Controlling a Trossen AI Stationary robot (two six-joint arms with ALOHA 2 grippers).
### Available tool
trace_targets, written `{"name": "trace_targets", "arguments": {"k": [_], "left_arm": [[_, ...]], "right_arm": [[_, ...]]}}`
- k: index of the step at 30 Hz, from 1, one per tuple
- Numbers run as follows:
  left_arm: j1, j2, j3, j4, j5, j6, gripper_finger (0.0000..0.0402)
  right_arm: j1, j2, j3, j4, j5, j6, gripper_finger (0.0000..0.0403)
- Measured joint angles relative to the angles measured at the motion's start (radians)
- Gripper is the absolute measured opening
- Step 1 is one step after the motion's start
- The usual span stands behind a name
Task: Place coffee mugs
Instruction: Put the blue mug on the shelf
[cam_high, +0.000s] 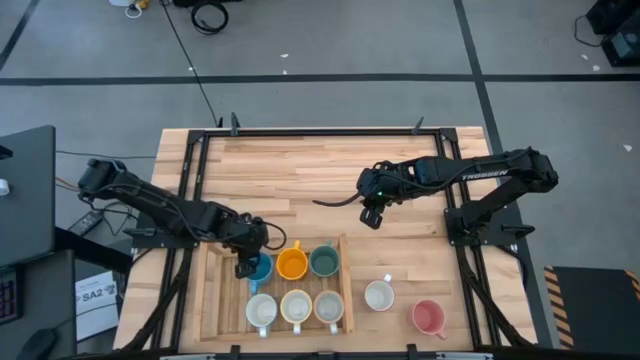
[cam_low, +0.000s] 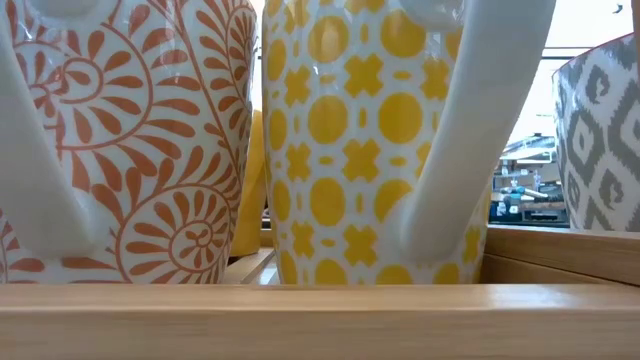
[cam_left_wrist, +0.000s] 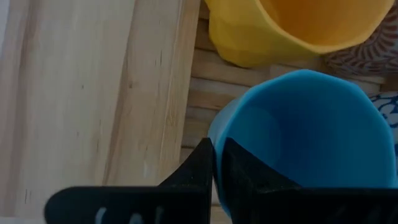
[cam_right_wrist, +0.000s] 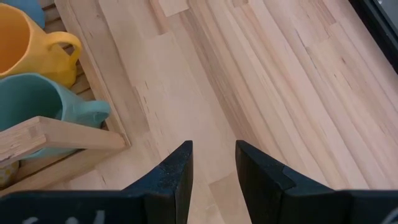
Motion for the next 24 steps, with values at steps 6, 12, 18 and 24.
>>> {"name": "trace_targets", "arguments": {"k": [6, 12, 18, 24], "left_arm": [[0.0, 0.021, 0.0, 0.02, -0.014, -0.002, 0.0027], [0.0, 0.027, 0.001, 0.034, -0.022, -0.002, 0.0027], [0.0, 0.028, 0.001, 0.033, -0.023, -0.002, 0.0035], [0.0, 0.028, 0.001, 0.032, -0.023, 0.0, 0.0045]], "right_arm": [[0.0, 0.0, 0.0, 0.004, 0.0, 0.0, 0.0126], [0.0, 0.0, 0.0, 0.004, 0.0, 0.0, 0.0126], [0.0, 0.0, 0.0, 0.004, 0.0, 0.0, 0.0126], [0.0, 0.0, 0.0, 0.004, 0.0, 0.0, 0.0126]]}}
